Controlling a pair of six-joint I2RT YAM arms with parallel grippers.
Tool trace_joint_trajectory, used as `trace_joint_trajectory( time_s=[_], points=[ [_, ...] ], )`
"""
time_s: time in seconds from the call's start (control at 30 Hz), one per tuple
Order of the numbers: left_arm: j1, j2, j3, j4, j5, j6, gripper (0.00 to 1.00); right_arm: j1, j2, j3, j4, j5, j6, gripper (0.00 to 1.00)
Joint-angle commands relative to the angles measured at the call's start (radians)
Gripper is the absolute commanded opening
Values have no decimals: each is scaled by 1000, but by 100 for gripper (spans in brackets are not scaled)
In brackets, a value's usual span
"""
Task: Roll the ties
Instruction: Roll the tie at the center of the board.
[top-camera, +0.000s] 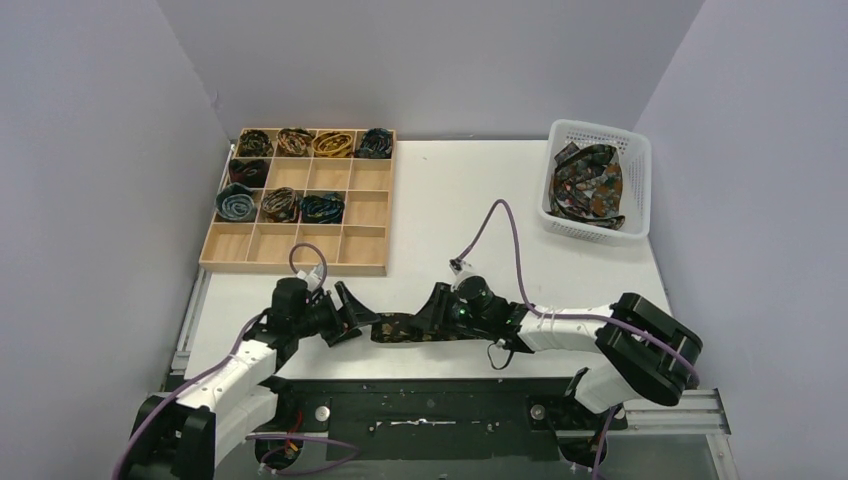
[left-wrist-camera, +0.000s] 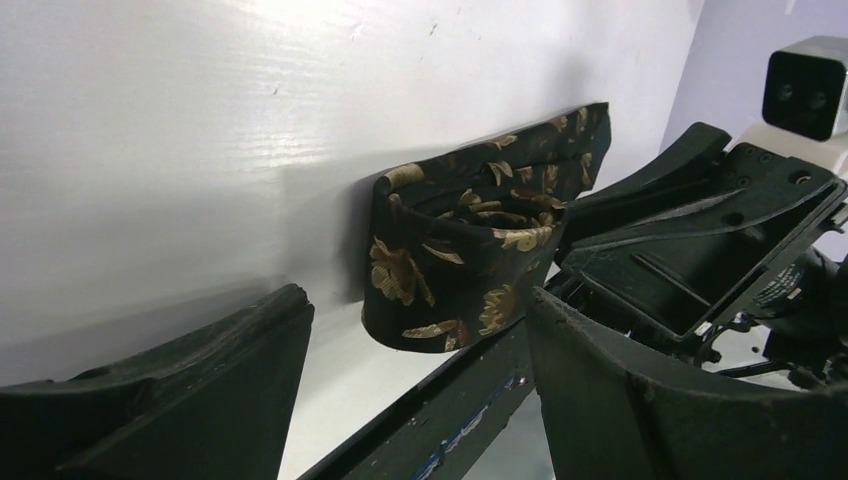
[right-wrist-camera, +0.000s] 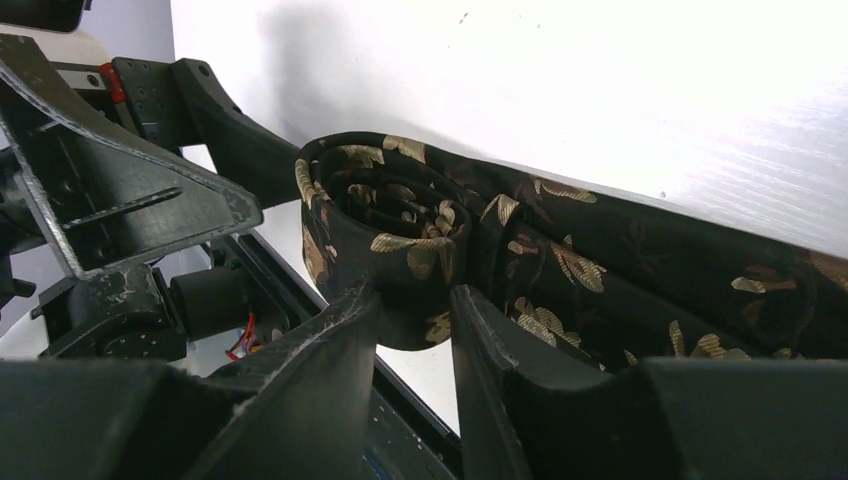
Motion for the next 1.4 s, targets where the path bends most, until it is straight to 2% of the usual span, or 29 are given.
trace_joint_trajectory(
  time_s=[0.0, 0.13, 0.4, 0.73, 1.13, 1.37],
  points=[
    [-37, 29, 11, 18, -30, 27, 75, -19, 26, 16, 82, -51, 11, 32],
    [-70, 49, -2, 93, -15, 6, 75, -39, 42, 9, 71, -52, 26, 27],
    [-126, 106, -19, 182, -33, -14, 75, -61, 60, -23, 117, -72, 35, 27],
    [-134, 173, -44, 279, -40, -75, 75, -71, 89, -29, 137, -101, 40, 27],
    [-151, 198, -37, 246, -37, -30, 74, -87, 117, -48, 133, -105, 70, 27],
    [-194, 248, -19, 282, -53, -42, 72, -89, 126, -43, 133, -115, 69, 26]
  ],
)
